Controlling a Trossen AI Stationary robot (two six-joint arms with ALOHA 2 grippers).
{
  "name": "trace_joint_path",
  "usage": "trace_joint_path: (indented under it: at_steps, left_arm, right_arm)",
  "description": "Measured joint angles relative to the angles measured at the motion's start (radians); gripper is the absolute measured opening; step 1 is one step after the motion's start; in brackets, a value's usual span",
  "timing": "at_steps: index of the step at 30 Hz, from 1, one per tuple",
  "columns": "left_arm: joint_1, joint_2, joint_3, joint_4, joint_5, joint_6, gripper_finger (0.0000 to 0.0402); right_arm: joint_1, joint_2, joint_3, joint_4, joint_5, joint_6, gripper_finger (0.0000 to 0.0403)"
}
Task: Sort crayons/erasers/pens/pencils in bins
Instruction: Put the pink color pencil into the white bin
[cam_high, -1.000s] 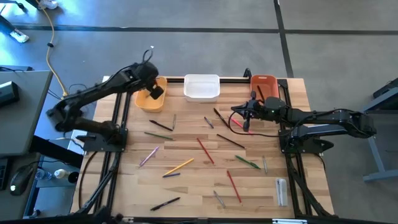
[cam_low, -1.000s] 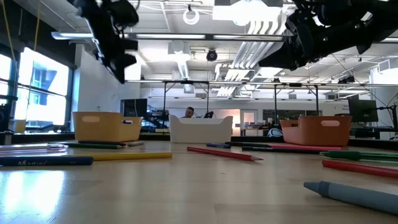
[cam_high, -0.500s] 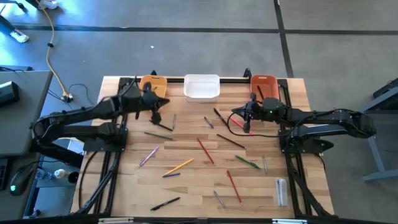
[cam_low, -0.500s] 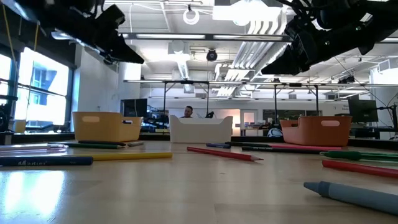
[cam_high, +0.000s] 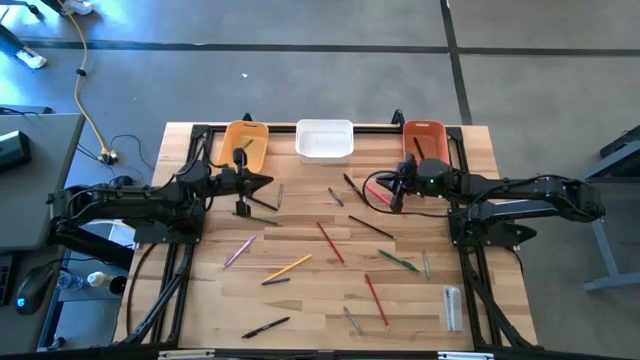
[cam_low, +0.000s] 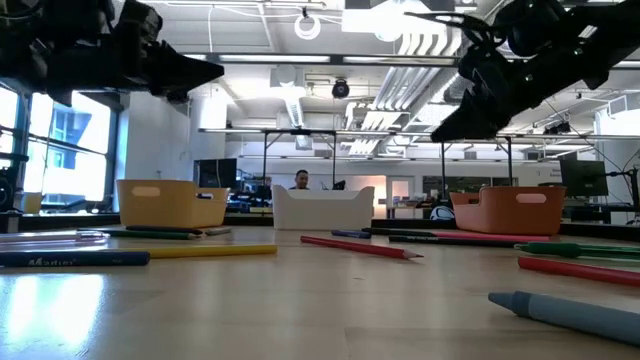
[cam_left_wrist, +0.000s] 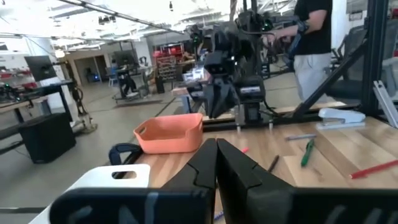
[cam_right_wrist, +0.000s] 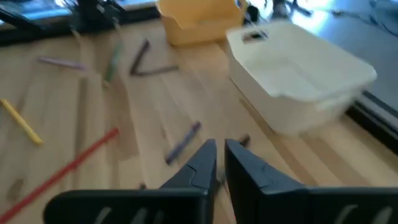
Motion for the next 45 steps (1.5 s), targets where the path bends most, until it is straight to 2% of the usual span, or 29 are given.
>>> trace_joint_path:
  at_steps: [5, 9, 16, 21, 30, 33, 39, 45]
  left_arm:
    - [0.0, 0.0, -0.018, 0.006, -0.006, -0.001, 0.0]
    - [0.0, 0.0, -0.018, 0.015, -0.024, -0.002, 0.0]
    - [0.0, 0.0, -0.018, 0.013, -0.03, -0.009, 0.0]
    - [0.0, 0.0, -0.018, 0.013, -0.03, -0.01, 0.0]
    - [0.0, 0.0, -0.018, 0.013, -0.03, -0.01, 0.0]
    - [0.0, 0.0, -0.018, 0.012, -0.03, -0.01, 0.0]
    - [0.0, 0.001, -0.018, 0.009, -0.03, -0.01, 0.0]
    - [0.0, 0.001, -0.018, 0.009, -0.03, -0.01, 0.0]
  right_arm:
    - [0.0, 0.016, 0.05, -0.209, 0.069, 0.107, 0.0072]
    - [-0.003, 0.078, 0.1, -0.305, 0.128, 0.16, 0.0087]
    - [-0.003, 0.285, 0.179, -0.367, 0.072, 0.167, 0.0092]
    - [-0.003, 0.42, 0.244, -0.431, 0.068, 0.159, 0.0092]
    - [-0.026, 0.597, 0.361, -0.522, 0.063, 0.159, 0.0092]
    - [-0.053, 0.644, 0.378, -0.524, 0.025, 0.159, 0.0092]
    - [-0.094, 0.7, 0.399, -0.524, -0.007, 0.159, 0.0078]
    - [-0.101, 0.7, 0.398, -0.524, -0.01, 0.133, 0.003]
